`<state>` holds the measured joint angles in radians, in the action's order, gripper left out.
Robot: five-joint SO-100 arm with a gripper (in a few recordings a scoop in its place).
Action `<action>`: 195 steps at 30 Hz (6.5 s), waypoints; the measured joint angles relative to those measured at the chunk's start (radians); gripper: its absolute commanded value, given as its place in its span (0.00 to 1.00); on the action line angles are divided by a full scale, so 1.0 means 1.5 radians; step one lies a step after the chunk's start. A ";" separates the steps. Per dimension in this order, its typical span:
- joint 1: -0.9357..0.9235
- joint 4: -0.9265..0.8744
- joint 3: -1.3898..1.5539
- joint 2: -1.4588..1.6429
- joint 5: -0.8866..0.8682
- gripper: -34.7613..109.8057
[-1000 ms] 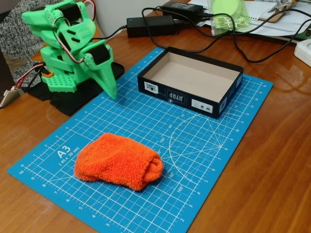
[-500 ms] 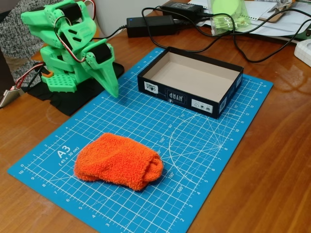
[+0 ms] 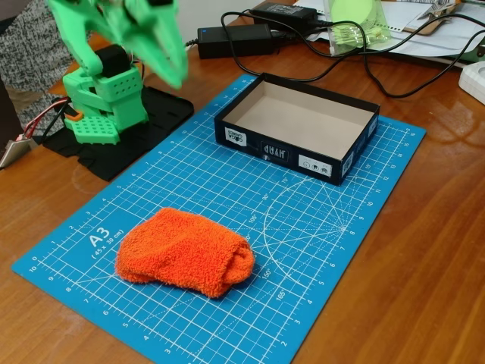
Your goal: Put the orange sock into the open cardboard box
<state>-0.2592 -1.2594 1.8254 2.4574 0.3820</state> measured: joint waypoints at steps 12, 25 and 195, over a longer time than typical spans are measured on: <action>-0.165 -0.022 -0.176 -0.369 0.854 0.63; -0.205 0.325 -0.048 -0.578 0.957 0.63; 0.299 0.170 0.797 0.454 -0.232 0.24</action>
<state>0.1887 -1.0048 3.0204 3.1385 0.0337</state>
